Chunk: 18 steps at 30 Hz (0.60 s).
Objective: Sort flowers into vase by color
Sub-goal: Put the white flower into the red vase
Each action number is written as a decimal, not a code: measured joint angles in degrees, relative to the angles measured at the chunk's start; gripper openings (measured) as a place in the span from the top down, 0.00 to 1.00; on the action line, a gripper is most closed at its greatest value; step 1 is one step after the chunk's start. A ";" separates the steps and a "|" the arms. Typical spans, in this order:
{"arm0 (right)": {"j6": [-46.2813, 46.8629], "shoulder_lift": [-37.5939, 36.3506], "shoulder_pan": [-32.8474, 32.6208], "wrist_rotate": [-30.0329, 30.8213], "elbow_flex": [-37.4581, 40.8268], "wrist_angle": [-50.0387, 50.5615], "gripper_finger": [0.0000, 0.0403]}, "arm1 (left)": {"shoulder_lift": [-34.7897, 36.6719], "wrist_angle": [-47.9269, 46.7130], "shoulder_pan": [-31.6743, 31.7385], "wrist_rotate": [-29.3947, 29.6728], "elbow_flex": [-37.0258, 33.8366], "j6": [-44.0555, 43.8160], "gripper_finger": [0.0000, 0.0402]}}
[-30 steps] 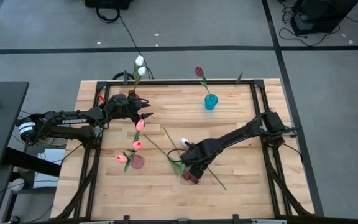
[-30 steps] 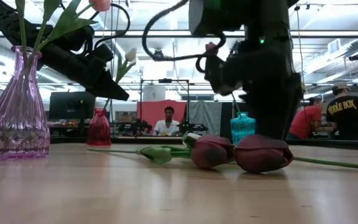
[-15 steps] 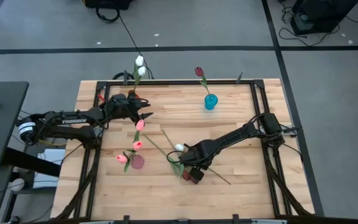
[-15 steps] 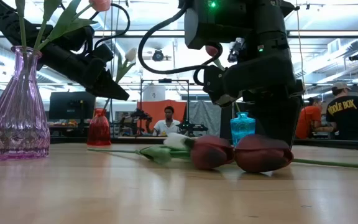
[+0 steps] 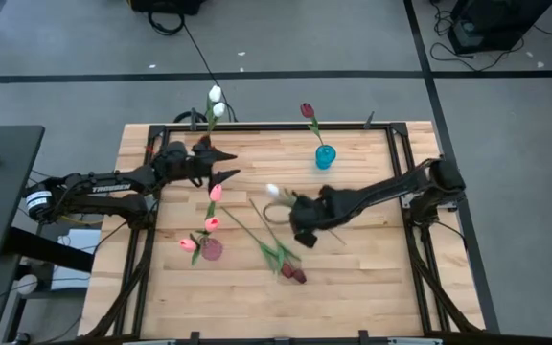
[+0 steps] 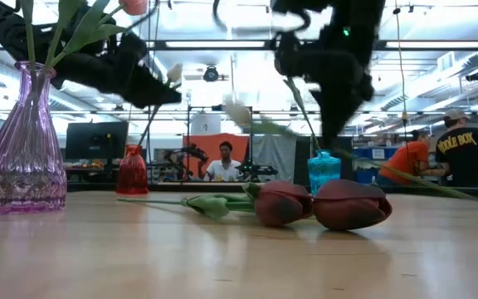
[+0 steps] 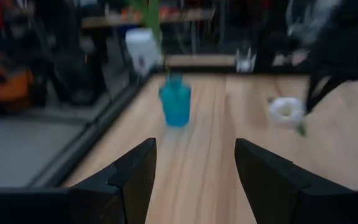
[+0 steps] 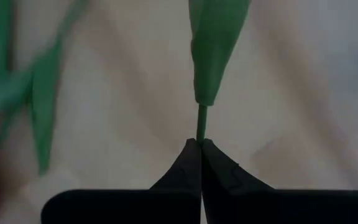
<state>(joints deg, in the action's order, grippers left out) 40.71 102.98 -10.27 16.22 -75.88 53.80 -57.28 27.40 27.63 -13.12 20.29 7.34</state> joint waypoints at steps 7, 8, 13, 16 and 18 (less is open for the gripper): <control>-18.71 -7.64 5.38 14.73 0.76 -17.85 0.99 | 0.00 12.19 -0.04 -2.00 0.00 -0.07 0.44; -22.90 -8.53 6.40 15.03 0.72 -22.31 0.99 | -0.01 13.57 -0.04 -2.00 0.00 -0.09 0.44; -40.88 -9.59 11.59 9.16 0.68 -44.78 0.99 | -0.02 15.58 -0.04 -3.49 0.33 -1.87 0.44; -46.13 -9.45 14.09 1.83 0.68 -53.94 0.99 | -0.07 13.01 -0.05 -7.27 1.84 -3.13 0.44; -47.91 -9.28 15.61 -2.98 0.68 -57.19 0.99 | -0.09 9.71 -0.41 -7.85 3.19 -3.17 0.44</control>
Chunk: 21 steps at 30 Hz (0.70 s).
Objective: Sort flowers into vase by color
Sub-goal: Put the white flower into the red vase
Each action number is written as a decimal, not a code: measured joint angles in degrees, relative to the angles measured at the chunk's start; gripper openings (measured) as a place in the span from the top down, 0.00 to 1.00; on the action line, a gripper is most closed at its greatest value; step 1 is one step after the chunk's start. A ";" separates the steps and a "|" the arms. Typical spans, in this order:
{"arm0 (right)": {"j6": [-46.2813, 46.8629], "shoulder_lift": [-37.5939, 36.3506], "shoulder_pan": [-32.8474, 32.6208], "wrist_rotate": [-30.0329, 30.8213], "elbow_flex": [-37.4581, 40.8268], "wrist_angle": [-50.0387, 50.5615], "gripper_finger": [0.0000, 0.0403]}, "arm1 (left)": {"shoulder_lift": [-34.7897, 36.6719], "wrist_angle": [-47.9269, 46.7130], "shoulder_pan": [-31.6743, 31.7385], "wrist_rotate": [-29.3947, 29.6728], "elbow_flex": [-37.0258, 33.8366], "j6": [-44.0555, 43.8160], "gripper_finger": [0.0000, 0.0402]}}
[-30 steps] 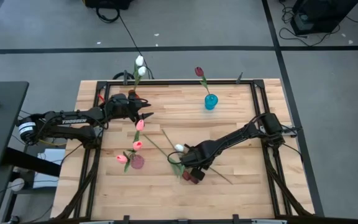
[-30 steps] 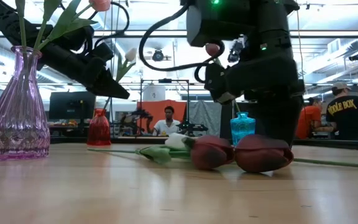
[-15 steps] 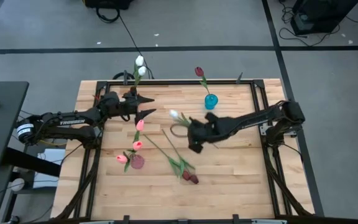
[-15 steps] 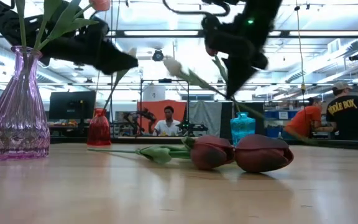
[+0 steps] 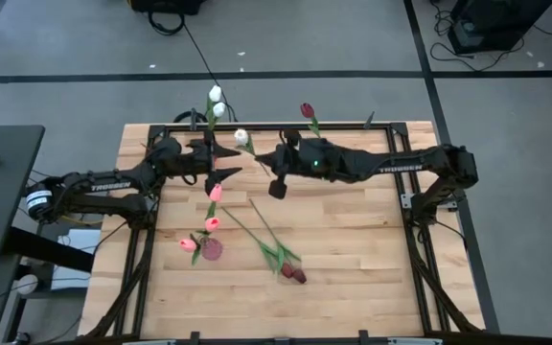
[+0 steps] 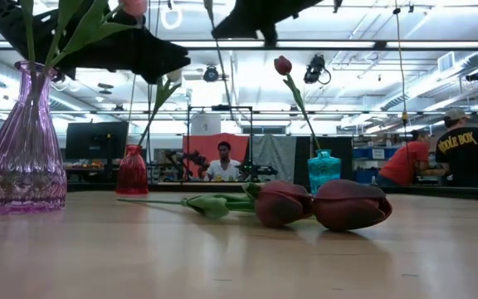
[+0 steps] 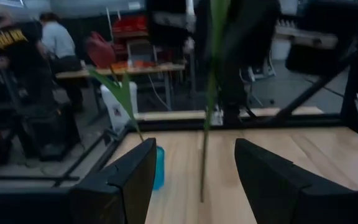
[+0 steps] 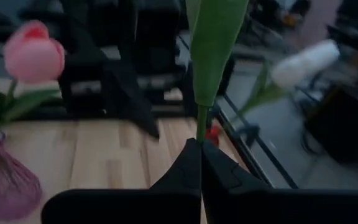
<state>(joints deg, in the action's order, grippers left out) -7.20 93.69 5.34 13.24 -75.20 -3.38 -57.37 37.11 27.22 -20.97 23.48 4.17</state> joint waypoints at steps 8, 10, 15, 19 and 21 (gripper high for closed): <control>-1.96 0.87 3.86 -12.54 -0.02 -9.65 0.99 | -2.73 -3.39 -0.24 0.48 5.91 -1.35 0.45; -2.08 1.10 4.24 -13.40 0.02 -9.54 0.99 | -4.86 -3.39 -0.37 0.51 7.59 -1.69 0.45; -3.19 1.87 4.72 -13.05 -0.02 -10.36 0.99 | -10.20 -3.60 -0.39 1.97 11.46 -2.74 0.49; -3.34 1.98 5.00 -11.55 -0.02 -9.40 0.99 | -11.70 -3.50 -0.39 1.89 13.31 -2.77 0.56; -3.52 1.99 5.02 -11.37 -0.02 -9.40 0.99 | -11.99 -3.66 -0.39 1.79 13.82 -2.76 0.60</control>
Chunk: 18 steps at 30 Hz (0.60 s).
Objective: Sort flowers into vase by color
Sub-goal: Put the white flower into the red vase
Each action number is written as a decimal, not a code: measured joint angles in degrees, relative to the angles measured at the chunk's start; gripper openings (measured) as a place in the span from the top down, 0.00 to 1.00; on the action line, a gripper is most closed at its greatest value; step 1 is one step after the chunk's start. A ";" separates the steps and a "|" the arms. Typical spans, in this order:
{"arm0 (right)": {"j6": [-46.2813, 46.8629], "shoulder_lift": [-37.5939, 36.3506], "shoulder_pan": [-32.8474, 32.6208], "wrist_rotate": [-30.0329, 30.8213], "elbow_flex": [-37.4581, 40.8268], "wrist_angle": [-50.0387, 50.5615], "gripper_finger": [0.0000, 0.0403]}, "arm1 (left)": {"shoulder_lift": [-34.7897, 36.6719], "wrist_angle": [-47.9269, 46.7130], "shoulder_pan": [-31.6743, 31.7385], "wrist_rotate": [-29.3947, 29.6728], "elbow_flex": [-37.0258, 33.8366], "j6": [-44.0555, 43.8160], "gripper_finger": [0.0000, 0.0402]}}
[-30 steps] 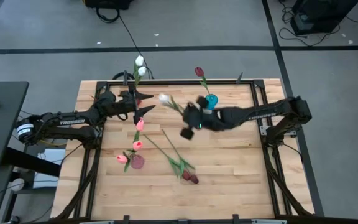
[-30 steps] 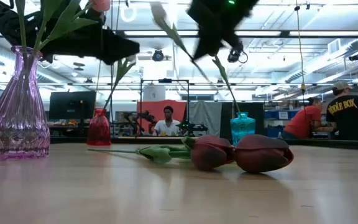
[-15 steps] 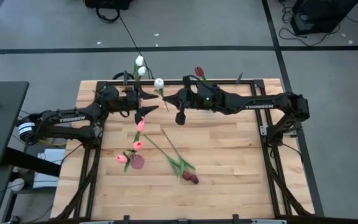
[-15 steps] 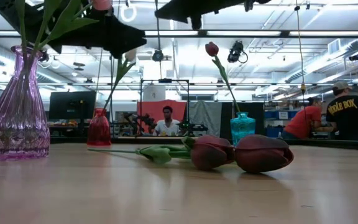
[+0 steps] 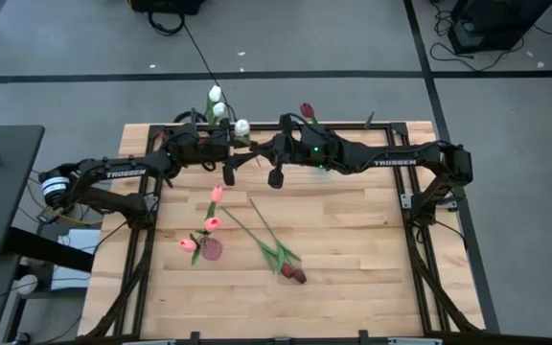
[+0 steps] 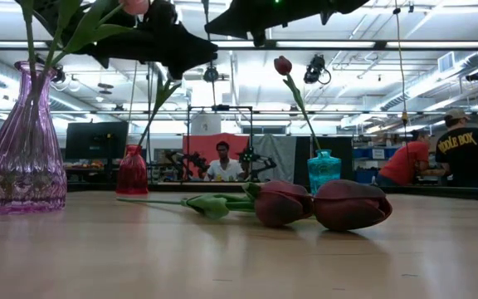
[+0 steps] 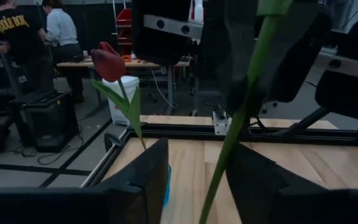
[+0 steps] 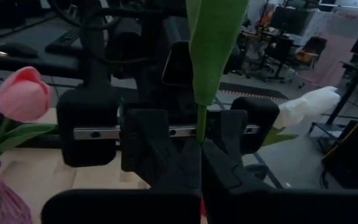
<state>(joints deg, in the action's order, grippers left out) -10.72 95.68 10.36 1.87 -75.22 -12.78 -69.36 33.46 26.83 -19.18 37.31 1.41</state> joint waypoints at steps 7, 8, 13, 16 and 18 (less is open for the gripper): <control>0.00 0.00 0.65 0.32 0.00 0.73 0.98 | 0.07 0.54 0.00 -0.09 0.12 -0.13 0.84; 0.16 0.00 0.72 0.32 0.00 1.00 0.98 | 0.23 0.62 0.00 -0.23 0.12 -0.15 0.88; 1.78 -0.11 0.64 0.50 -0.22 2.34 0.93 | 0.35 2.55 0.26 -3.00 0.05 -0.72 0.97; 2.08 -0.57 0.66 1.33 0.00 3.77 0.86 | 0.90 1.58 1.58 -3.29 0.00 -1.22 0.98; 2.16 -1.69 0.58 1.20 0.13 5.73 0.80 | 2.16 0.62 3.56 -4.02 -0.83 -1.71 0.98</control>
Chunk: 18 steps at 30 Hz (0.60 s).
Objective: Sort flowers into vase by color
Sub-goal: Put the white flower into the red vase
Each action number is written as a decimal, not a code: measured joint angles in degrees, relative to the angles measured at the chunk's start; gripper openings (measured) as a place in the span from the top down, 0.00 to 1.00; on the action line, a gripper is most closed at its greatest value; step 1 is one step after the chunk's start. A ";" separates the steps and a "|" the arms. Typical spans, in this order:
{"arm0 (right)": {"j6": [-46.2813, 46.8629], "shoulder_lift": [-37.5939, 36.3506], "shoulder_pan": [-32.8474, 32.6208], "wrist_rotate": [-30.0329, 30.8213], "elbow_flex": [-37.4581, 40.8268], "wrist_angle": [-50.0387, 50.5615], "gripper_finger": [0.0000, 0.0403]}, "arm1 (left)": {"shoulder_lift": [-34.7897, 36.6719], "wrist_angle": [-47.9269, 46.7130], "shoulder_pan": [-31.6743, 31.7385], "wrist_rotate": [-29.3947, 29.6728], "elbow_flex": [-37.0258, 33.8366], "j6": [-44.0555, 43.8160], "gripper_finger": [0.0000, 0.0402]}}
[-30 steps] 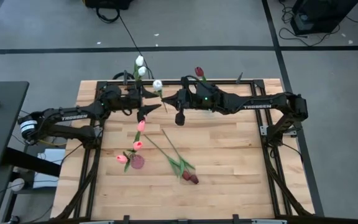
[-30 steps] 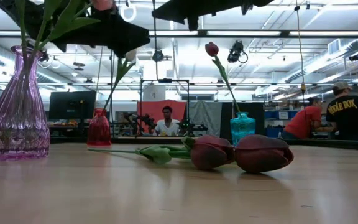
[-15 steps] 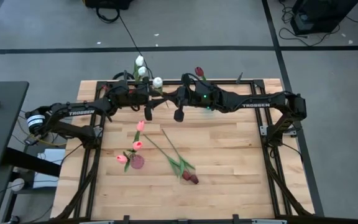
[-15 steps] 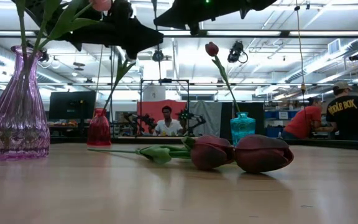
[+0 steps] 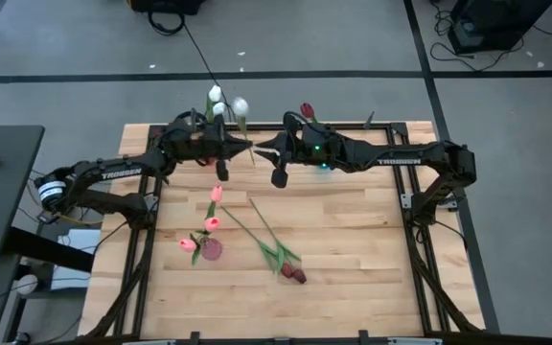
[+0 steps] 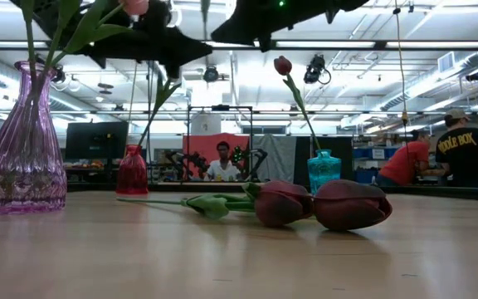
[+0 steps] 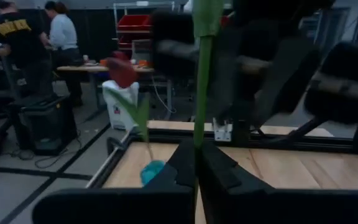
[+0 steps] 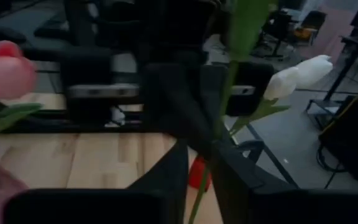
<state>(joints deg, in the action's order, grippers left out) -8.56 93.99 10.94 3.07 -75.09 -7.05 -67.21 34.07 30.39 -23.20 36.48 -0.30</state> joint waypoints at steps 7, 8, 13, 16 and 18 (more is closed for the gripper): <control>4.40 -3.20 0.28 0.12 1.46 8.29 0.65 | 12.79 -6.57 6.03 -0.11 -4.06 -1.02 0.99; 5.04 -3.34 0.28 0.35 2.60 8.11 0.65 | 14.90 -9.51 6.05 1.62 -4.12 0.18 0.99; 7.10 -3.86 0.17 0.20 9.70 1.70 0.64 | 23.99 -22.70 5.51 10.84 -4.27 4.67 0.98; 8.58 -3.78 0.06 0.60 14.55 -2.91 0.64 | 28.56 -26.66 5.76 15.12 -5.17 5.49 0.98; 9.05 -3.80 0.00 1.24 17.34 -6.94 0.64 | 31.03 -26.71 6.20 18.94 -7.29 6.09 0.98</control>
<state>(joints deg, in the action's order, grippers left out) 0.49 90.19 10.94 4.31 -57.75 -13.99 -36.18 7.36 36.59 -4.27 29.19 5.78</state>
